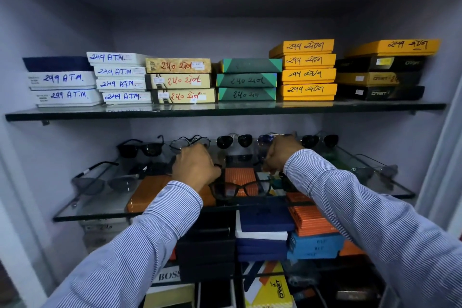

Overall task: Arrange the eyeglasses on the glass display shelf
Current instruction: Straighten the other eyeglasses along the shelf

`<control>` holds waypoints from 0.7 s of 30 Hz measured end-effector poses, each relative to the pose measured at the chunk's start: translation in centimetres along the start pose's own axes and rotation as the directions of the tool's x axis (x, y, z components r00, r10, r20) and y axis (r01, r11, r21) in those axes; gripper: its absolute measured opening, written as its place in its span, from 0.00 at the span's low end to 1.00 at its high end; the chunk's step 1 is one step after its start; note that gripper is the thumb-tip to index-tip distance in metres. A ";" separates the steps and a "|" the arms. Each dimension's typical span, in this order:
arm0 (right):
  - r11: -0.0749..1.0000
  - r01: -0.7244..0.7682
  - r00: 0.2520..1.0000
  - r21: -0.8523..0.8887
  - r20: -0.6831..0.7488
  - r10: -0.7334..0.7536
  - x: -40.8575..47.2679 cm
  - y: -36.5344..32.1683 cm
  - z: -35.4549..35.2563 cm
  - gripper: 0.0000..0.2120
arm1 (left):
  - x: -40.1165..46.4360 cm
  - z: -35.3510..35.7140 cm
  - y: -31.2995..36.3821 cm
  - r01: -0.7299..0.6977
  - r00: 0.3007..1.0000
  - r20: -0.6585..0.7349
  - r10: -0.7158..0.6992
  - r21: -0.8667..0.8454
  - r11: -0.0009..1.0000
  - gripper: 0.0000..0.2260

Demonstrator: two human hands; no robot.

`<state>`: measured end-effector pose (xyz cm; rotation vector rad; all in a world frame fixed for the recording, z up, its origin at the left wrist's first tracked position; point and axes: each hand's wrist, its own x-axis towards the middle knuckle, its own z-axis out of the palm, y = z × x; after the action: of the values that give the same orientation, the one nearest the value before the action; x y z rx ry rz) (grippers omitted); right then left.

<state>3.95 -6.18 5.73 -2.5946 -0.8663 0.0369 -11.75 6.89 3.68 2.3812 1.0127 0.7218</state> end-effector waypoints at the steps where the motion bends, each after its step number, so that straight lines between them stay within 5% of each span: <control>1: 1.000 0.005 1.000 -0.004 0.008 -0.005 0.0 0.0 0.0 0.18 | -0.1 0.0 0.0 0.000 1.000 0.000 0.000 0.006 1.000 0.05; 9: 0.995 0.030 1.000 -0.091 0.009 -0.029 -0.4 -0.1 -0.2 0.19 | 0.0 0.2 0.2 -0.021 1.000 0.009 0.020 0.077 0.997 0.10; 15: 0.978 0.039 0.992 -0.203 -0.106 -0.061 -1.0 -0.7 -0.3 0.23 | 0.3 -1.3 -0.7 -0.069 0.998 0.012 0.068 0.084 0.994 0.03; 21: 0.972 0.207 0.965 -0.112 -0.142 -0.222 -0.8 -4.8 0.1 0.13 | 2.4 -5.7 -4.8 -0.037 0.989 -0.140 0.044 0.051 0.998 0.05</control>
<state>0.49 -3.13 7.43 -2.5336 -1.1101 -0.2697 -16.31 12.78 5.90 2.4268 1.0526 0.9019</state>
